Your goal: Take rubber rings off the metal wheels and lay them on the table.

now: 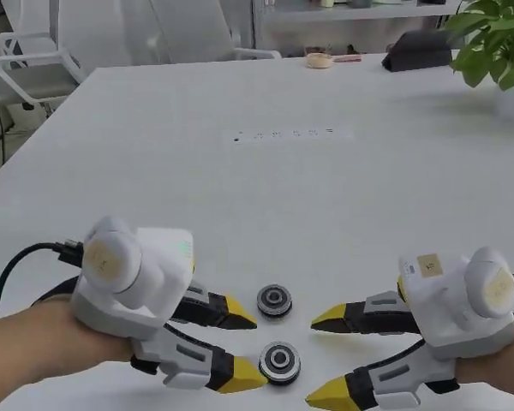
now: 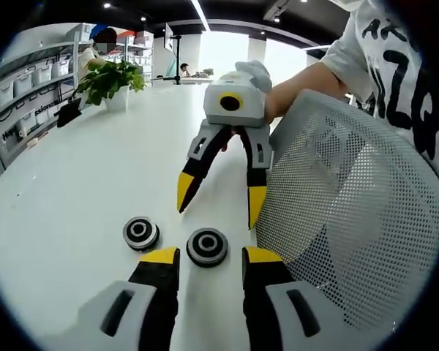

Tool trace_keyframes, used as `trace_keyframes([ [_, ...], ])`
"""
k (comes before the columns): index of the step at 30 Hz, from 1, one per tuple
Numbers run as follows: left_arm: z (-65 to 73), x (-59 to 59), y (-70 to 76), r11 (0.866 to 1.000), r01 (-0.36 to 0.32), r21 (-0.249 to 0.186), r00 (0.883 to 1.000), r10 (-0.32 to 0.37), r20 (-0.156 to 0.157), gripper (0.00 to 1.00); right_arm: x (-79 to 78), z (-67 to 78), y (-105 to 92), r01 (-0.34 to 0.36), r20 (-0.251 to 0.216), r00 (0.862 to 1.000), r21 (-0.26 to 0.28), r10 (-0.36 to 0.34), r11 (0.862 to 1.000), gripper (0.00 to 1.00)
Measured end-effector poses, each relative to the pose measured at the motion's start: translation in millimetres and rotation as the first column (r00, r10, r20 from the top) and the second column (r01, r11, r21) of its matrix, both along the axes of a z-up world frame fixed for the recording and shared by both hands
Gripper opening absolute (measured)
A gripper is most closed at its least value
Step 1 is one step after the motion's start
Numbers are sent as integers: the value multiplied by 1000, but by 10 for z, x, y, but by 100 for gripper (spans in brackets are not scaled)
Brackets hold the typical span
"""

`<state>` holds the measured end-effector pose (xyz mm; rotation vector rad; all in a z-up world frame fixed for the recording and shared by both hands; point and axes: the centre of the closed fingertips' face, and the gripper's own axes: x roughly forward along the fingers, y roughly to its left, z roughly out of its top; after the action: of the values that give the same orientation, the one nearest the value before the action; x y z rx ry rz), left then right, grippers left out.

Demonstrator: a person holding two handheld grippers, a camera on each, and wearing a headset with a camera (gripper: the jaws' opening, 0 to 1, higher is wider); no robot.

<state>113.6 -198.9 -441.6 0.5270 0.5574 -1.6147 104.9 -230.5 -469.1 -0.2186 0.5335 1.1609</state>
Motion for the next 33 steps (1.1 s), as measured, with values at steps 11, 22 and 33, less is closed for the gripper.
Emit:
trace_keyframes([
  [11,-134,-58,-139,998,45,42,999,-46,28,19,-4,19,11,-1,2,1000,7,1,1000,50],
  [22,-202,-36,-155,997,34,62,998,-38,58,11,-18,12,20,-3,4,1000,3,3,1000,49],
  [33,-211,-13,-156,998,28,49,994,-32,101,8,-2,14,22,-21,8,1000,-14,21,1000,47],
])
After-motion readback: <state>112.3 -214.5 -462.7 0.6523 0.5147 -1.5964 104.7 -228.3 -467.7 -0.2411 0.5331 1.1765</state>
